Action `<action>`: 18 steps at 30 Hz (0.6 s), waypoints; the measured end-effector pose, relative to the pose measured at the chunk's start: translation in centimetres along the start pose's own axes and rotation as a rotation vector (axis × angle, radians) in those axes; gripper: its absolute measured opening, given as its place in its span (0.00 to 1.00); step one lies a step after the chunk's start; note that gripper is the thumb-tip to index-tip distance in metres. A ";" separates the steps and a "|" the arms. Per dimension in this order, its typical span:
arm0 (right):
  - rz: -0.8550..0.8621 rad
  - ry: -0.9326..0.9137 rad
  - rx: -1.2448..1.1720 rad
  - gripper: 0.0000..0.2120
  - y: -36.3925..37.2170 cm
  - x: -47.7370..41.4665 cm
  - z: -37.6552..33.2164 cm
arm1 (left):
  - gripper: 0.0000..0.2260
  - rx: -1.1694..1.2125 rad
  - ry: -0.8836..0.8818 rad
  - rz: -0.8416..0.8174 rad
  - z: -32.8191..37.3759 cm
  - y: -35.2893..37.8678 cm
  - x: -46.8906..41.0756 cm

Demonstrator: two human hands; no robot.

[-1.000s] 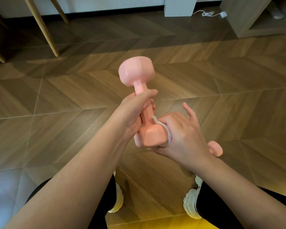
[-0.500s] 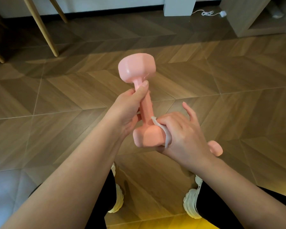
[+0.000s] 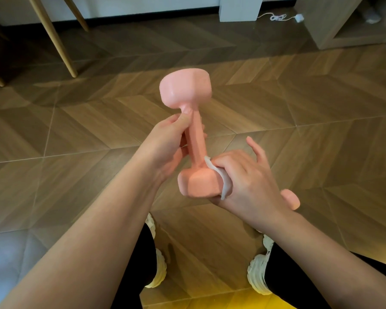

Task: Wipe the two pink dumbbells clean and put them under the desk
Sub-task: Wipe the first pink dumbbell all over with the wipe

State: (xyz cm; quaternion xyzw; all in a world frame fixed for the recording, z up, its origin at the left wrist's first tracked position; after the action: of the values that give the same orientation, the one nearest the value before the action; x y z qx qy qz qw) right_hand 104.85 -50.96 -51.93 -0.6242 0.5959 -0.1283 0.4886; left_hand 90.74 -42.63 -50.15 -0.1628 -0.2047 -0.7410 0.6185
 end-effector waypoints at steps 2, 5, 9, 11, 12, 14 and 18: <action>0.019 0.000 -0.013 0.13 0.0 -0.1 -0.3 | 0.16 0.100 0.006 -0.017 0.1 0.2 0.0; 0.031 0.001 -0.016 0.13 0.0 -0.3 -0.5 | 0.15 0.251 0.003 -0.068 0.6 0.9 0.3; 0.024 -0.001 0.008 0.15 -0.2 -0.3 -0.1 | 0.10 0.067 0.019 -0.054 0.4 0.7 0.1; 0.032 -0.031 0.017 0.12 -0.1 0.0 -0.1 | 0.05 -0.004 0.000 -0.043 0.0 0.3 -0.1; 0.039 -0.043 0.022 0.12 -0.1 0.1 -0.1 | 0.04 -0.016 -0.009 -0.051 0.0 0.2 -0.1; 0.051 -0.050 0.024 0.13 0.0 0.1 0.1 | 0.06 0.008 -0.001 -0.068 0.1 0.0 -0.1; 0.076 -0.036 -0.017 0.16 -0.2 -0.3 -0.3 | 0.12 0.093 0.015 -0.095 0.4 0.3 0.0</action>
State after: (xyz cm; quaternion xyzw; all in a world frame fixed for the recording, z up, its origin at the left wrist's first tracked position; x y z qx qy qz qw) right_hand 104.75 -50.91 -51.51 -0.6077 0.6111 -0.0933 0.4986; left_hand 90.98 -42.48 -49.74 -0.1183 -0.2415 -0.7605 0.5910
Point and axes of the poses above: each hand's wrist, its own x-axis away from the middle knuckle, its own y-axis out of the palm, z = x × y, the point moved 3 cm from there along -x, towards the middle knuckle, and after that the axes turned 8 degrees about -x, right-handed, at the moved point
